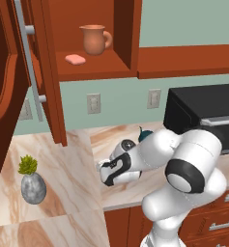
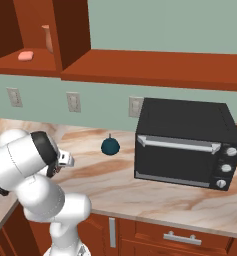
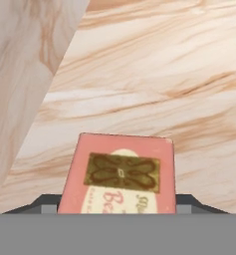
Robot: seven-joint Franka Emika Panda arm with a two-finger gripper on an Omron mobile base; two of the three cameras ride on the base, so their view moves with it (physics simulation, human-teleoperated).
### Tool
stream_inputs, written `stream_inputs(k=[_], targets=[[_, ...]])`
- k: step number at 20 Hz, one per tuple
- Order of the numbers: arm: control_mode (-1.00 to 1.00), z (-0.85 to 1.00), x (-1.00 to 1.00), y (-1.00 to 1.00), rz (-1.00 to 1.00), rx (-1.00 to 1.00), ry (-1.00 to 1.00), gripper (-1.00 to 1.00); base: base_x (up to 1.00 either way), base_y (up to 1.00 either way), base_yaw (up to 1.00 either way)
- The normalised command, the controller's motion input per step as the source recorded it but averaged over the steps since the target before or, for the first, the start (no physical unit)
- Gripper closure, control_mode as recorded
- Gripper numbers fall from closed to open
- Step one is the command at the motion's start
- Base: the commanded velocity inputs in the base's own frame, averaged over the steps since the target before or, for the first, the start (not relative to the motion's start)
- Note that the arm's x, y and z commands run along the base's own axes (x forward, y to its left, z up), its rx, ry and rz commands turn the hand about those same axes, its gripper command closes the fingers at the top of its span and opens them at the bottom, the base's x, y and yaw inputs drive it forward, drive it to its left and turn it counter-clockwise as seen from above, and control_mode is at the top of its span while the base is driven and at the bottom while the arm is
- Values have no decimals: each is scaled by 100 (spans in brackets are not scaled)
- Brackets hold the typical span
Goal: Pick the bar soap and bar soap from the cabinet and place them on the counter.
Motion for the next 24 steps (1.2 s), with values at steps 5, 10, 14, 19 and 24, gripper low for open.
stream_inputs(k=[5, 10, 14, 19, 24], targets=[[-100, -29, 11, 0, 0, -1, 1, -100, 0, 0, 0], [-100, -4, -1, 0, 0, -3, 0, -100, 0, 0, 0], [-100, 0, -4, 0, 0, -1, -4, -100, 0, 0, 0], [-100, 11, -1, 0, 1, 0, -5, -100, 0, 0, 0], [-100, 39, -1, 0, 2, 0, -6, -100, 0, 0, 0]])
